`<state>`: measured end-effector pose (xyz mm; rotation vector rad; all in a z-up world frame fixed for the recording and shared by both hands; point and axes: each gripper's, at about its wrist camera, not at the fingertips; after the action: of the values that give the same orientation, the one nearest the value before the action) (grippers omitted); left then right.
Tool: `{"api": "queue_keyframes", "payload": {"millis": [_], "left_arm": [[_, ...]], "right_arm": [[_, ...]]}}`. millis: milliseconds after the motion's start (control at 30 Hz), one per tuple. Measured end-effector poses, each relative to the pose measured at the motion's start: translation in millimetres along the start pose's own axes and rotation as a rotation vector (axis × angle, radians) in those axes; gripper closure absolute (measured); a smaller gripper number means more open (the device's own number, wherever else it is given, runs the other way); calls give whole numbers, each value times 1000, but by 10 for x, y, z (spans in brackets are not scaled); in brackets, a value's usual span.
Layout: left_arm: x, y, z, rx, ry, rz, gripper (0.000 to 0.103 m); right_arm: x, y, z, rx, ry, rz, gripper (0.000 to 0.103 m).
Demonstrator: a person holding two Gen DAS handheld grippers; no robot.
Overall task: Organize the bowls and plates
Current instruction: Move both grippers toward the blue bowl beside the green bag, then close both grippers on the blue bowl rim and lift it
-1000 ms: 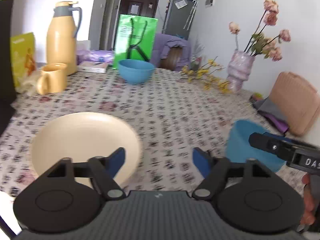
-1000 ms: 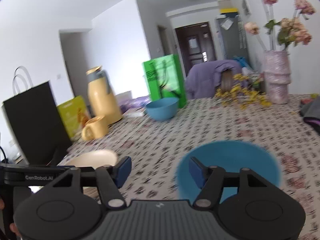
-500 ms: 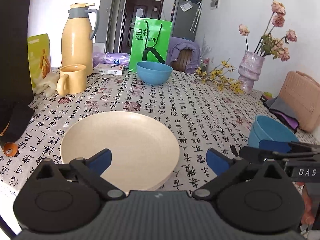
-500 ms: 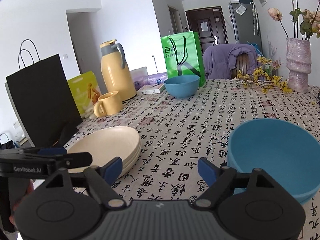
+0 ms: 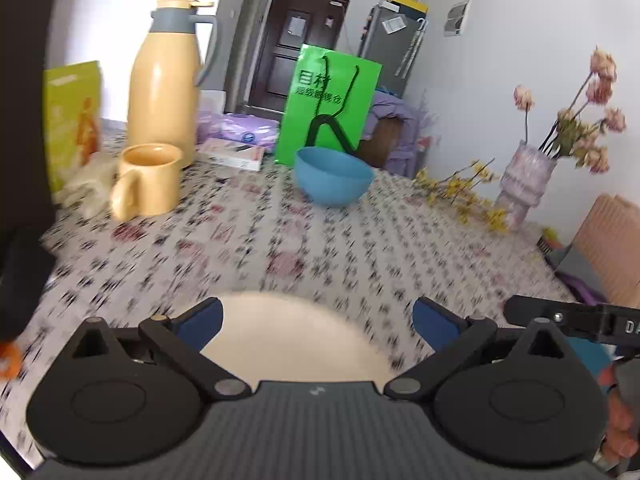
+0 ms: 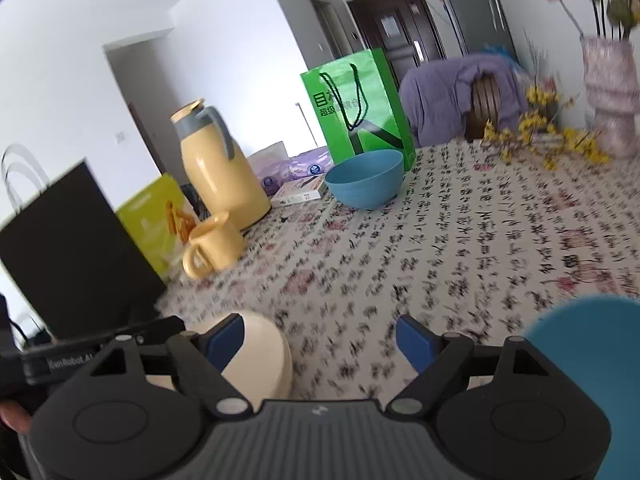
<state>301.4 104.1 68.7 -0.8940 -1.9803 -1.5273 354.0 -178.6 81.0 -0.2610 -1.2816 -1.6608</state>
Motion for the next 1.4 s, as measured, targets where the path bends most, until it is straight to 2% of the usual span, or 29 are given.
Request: {"api": "queue_keyframes", "payload": {"millis": [67, 267, 367, 567, 667, 800, 900, 1000, 1100, 1167, 1233, 1300, 1400], "left_arm": [[-31, 212, 15, -24, -34, -25, 0], [-237, 828, -79, -109, -38, -62, 0], [-426, 1091, -101, -112, -25, -66, 0], [-940, 1725, 48, -44, -81, -13, 3], [-1313, 2029, 154, 11, -105, 40, 11], [-1889, 2371, 326, 104, -93, 113, 27], [-2308, 2493, 471, 173, -72, 168, 41], [-2630, 2559, 562, 187, -64, 207, 47], [-2854, 2593, 647, 205, -82, 234, 50], [-2979, 2612, 680, 213, -99, 260, 57], [-3037, 2615, 667, 201, -116, 276, 80], [-3045, 2615, 637, 191, -109, 267, 80], [-3022, 2601, 598, 184, -96, 252, 84]], "right_arm": [[-36, 225, -29, -18, 19, 8, 20], [-186, 854, -76, -33, 77, 24, 20], [-326, 1190, -120, -77, 107, 51, 20], [-815, 1802, -287, -137, 117, 123, 21], [-1157, 2094, -461, -200, 102, 155, 21], [-1646, 2440, -737, -280, 50, 165, 27], [-1975, 2620, -917, -311, 13, 153, 30], [-2247, 2738, -1028, -299, -17, 160, 38], [-2480, 2792, -1090, -306, -36, 185, 47], [-2594, 2794, -1109, -306, -37, 204, 57], [-2684, 2789, -1108, -293, -49, 216, 71], [-2719, 2780, -1105, -277, -72, 214, 77], [-2721, 2767, -1089, -261, -87, 220, 81]]}}
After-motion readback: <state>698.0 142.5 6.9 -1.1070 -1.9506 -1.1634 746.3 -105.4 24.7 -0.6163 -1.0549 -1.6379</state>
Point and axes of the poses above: each gripper's, at about its wrist camera, not at the fingertips, and x roughly against the way its jaws point, z to its left, y to its top, and after that the axes turned 15 degrees about z, right-handed
